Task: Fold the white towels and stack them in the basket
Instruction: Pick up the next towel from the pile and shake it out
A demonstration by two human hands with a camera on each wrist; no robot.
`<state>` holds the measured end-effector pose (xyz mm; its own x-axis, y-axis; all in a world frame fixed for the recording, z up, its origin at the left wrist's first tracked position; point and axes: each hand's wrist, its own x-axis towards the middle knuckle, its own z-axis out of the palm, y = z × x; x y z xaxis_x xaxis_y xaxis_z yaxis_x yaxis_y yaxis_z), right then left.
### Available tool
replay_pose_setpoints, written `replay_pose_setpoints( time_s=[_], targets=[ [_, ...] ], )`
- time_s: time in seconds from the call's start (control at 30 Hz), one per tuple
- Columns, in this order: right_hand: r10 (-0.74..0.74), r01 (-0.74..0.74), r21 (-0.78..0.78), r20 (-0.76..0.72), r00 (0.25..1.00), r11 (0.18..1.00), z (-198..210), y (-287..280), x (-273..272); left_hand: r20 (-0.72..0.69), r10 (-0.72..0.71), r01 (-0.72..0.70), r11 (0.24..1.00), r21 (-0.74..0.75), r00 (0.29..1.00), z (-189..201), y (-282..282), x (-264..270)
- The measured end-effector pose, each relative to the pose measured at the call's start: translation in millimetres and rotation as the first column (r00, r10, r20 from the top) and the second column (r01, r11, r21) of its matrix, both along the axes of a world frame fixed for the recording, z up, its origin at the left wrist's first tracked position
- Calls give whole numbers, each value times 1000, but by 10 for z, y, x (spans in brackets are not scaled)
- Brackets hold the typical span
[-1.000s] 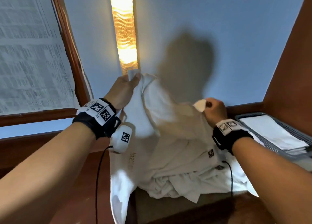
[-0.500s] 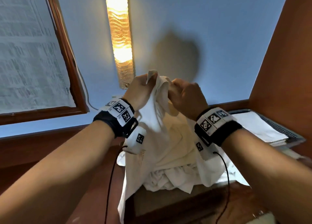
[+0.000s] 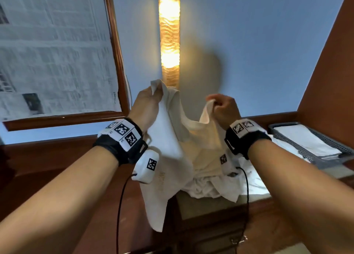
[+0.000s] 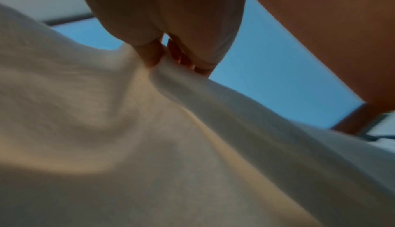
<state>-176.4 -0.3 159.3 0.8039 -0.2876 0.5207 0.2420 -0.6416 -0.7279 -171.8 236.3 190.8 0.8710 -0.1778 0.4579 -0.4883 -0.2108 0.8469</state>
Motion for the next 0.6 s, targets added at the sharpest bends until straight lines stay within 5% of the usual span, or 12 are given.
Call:
replay_pose_setpoints(
  time_s=[0.13, 0.3, 0.47, 0.6],
  targets=[
    [280, -253, -177, 146, 949, 951, 439, 987, -233, -2, -76, 75, 996, -38, 997, -30, 435, -311],
    [296, -252, -318, 99, 950, 914, 571, 1601, -589, 28, -28, 26, 996, 85, 999, -35, 917, -664],
    [337, -331, -359, -47, 940, 873, 194, 1962, -1051, 147, 76, -102, 980, 173, 986, 73, 1513, -874],
    [210, -291, -396, -237, 949, 871, -282, 2044, -1151, 140, 142, -170, 963, 211, 980, 84, 1868, -1103]
  ],
)
